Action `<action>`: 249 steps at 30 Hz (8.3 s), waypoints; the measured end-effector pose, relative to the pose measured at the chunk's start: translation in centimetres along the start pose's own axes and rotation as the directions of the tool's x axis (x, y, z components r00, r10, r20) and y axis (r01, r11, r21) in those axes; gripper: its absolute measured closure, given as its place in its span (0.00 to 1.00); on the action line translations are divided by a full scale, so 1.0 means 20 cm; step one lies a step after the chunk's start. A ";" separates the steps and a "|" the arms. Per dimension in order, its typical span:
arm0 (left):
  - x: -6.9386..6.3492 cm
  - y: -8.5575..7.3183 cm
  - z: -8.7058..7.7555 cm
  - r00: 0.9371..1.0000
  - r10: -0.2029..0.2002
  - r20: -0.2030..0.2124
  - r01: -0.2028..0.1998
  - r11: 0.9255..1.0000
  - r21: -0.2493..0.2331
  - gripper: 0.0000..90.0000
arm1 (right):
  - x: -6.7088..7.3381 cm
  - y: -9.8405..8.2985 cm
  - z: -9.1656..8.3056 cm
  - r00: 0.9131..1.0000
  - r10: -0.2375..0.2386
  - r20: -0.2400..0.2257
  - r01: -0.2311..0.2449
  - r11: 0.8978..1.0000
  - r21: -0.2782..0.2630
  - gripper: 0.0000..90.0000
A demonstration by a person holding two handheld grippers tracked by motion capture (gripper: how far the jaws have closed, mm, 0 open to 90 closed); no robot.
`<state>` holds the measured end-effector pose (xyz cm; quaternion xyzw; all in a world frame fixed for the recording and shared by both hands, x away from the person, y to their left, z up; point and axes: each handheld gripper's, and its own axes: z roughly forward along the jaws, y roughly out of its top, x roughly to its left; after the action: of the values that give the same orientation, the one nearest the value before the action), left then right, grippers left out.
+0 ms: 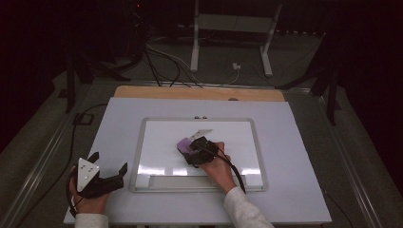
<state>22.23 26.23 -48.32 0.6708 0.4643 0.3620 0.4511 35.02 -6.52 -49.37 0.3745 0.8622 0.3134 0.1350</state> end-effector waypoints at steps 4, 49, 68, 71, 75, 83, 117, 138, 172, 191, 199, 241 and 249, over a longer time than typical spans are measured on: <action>0.00 0.00 0.00 1.000 0.001 0.001 -0.001 1.000 -0.001 0.01 | -0.07 0.00 0.00 0.995 0.077 0.065 -0.077 0.997 -0.004 0.46; 0.00 0.00 -0.01 1.000 -0.006 0.003 0.006 1.000 -0.003 0.01 | -0.08 0.08 0.08 0.984 0.101 0.149 -0.098 0.995 -0.029 0.46; 0.00 0.00 -0.01 1.000 -0.005 0.002 0.005 1.000 -0.001 0.01 | -0.26 0.03 0.03 0.939 0.260 0.227 -0.257 0.965 -0.041 0.46; -0.01 0.00 0.00 1.000 -0.003 0.004 0.003 1.000 -0.001 0.01 | -0.25 0.02 0.03 0.938 0.257 0.233 -0.254 0.966 -0.044 0.46; -0.02 0.01 0.01 1.000 0.007 0.010 -0.007 1.000 0.005 0.01 | -0.15 0.06 0.07 0.964 0.204 0.173 -0.200 0.979 -0.038 0.46; 0.00 0.00 0.00 1.000 -0.004 0.005 0.004 1.000 -0.003 0.01 | -0.07 0.10 0.10 0.979 0.135 0.156 -0.133 0.991 -0.020 0.46; -0.03 0.01 0.03 1.000 0.012 0.016 -0.012 1.000 0.005 0.01 | -0.38 -0.04 -0.03 0.904 0.334 0.268 -0.333 0.942 -0.047 0.46; -0.03 0.01 0.03 1.000 0.015 0.014 -0.015 1.000 0.011 0.01 | -0.54 -0.18 -0.16 0.914 0.337 0.226 -0.337 0.941 -0.039 0.29; -0.04 0.01 0.03 1.000 0.016 0.019 -0.016 1.000 0.010 0.01 | -0.47 -0.20 -0.20 0.955 0.187 0.231 -0.179 0.982 -0.058 0.28; -0.04 0.01 0.03 1.000 0.012 0.018 -0.012 1.000 0.010 0.01 | -0.55 -0.22 -0.21 0.940 0.226 0.257 -0.226 0.974 -0.027 0.43; -0.04 0.01 0.03 1.000 0.012 0.016 -0.012 1.000 0.010 0.01 | -0.56 -0.24 -0.22 0.931 0.259 0.257 -0.254 0.966 -0.051 0.69; -0.04 0.01 0.03 1.000 0.015 0.016 -0.016 1.000 0.011 0.01 | -0.45 -0.47 -0.50 0.896 0.339 0.286 -0.318 0.941 -0.119 0.71; -0.05 0.01 0.03 1.000 0.019 0.016 -0.019 1.000 0.013 0.01 | -0.41 -0.54 -0.56 0.891 0.344 0.296 -0.325 0.939 -0.113 0.71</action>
<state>22.66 25.12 -48.37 0.6810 0.4568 0.3578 0.4467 29.30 -23.16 -47.73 0.5578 0.7426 0.2950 0.2244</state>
